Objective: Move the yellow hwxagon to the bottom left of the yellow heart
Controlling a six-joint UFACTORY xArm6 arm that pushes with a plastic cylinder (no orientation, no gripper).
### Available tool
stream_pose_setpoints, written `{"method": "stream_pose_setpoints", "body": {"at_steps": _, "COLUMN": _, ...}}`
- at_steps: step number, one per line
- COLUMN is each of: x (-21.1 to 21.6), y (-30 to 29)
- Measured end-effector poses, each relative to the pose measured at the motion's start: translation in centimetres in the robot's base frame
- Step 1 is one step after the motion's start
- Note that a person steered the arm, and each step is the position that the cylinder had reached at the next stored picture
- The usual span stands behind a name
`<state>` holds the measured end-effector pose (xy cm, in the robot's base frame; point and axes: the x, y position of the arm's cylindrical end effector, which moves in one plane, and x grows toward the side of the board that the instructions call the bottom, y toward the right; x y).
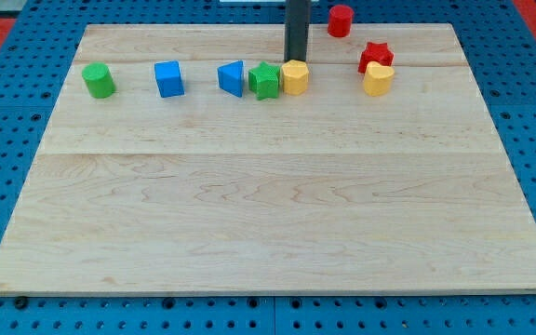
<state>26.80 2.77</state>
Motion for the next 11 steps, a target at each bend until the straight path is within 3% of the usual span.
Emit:
{"method": "stream_pose_setpoints", "body": {"at_steps": 1, "x": -0.5, "y": -1.5}}
{"method": "stream_pose_setpoints", "body": {"at_steps": 3, "x": 1.5, "y": 2.4}}
{"method": "stream_pose_setpoints", "body": {"at_steps": 5, "x": -0.1, "y": -1.7}}
{"method": "stream_pose_setpoints", "body": {"at_steps": 6, "x": 2.3, "y": -2.0}}
{"method": "stream_pose_setpoints", "body": {"at_steps": 8, "x": 6.4, "y": 3.0}}
{"method": "stream_pose_setpoints", "body": {"at_steps": 11, "x": 13.2, "y": 3.1}}
